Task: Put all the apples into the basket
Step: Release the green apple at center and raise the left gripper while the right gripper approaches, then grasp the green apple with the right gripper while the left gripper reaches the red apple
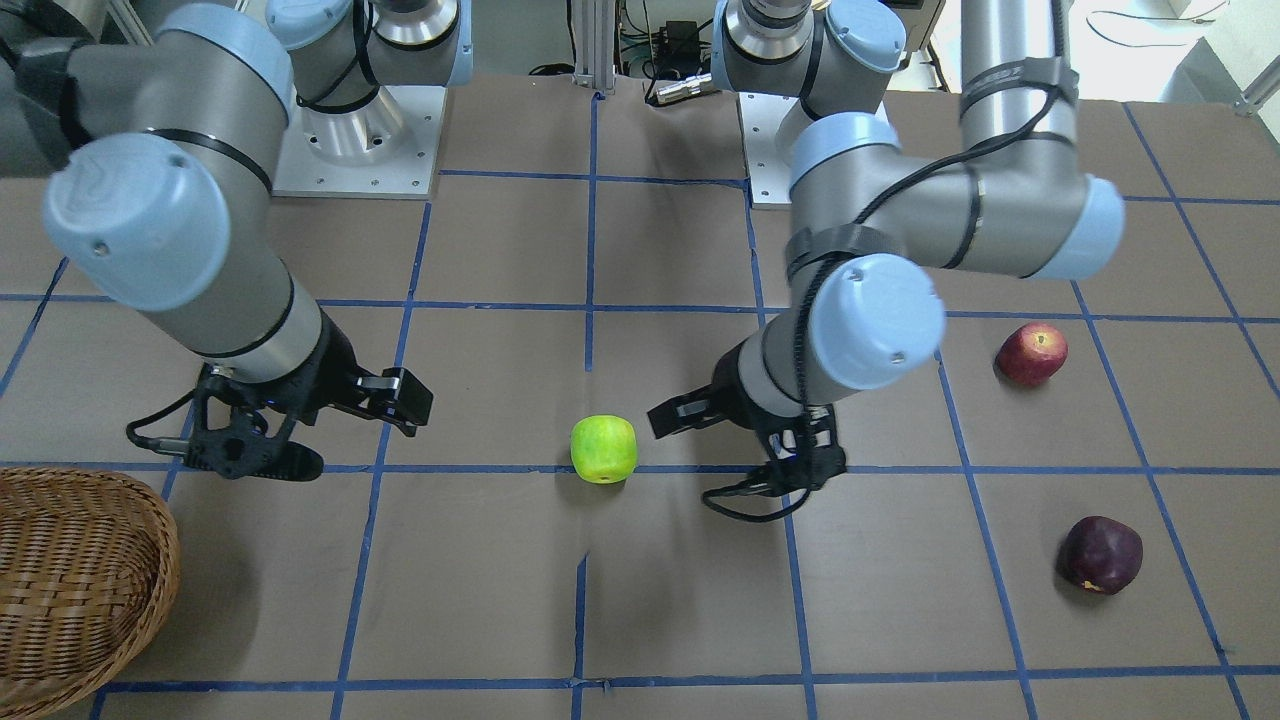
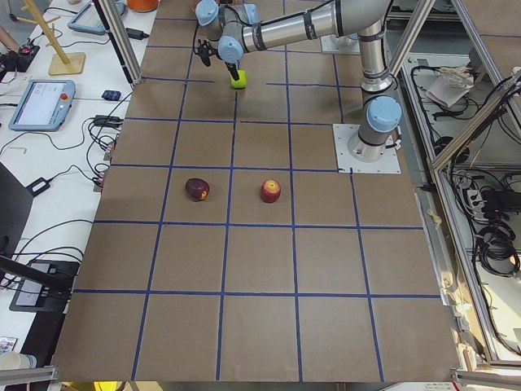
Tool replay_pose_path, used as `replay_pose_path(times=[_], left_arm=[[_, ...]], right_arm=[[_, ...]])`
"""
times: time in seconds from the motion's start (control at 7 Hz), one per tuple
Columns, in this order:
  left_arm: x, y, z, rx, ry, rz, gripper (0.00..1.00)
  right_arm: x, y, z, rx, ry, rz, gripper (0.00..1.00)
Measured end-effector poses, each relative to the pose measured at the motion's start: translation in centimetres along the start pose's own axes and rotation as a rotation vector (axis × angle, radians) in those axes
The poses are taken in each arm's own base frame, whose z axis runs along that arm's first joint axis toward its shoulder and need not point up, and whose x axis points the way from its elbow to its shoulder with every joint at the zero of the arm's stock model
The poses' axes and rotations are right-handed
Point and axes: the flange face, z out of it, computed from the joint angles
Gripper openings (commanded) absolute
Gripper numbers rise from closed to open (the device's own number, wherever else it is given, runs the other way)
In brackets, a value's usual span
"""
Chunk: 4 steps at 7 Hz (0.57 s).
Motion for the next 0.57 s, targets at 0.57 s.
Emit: replay_pose_path(times=[0.57], left_arm=[[-19.0,-2.6,-4.9,-0.088,-0.198,0.198,1.00]], right_arm=[[-12.2,0.7,9.7,0.037,-0.015,0.011,1.00]])
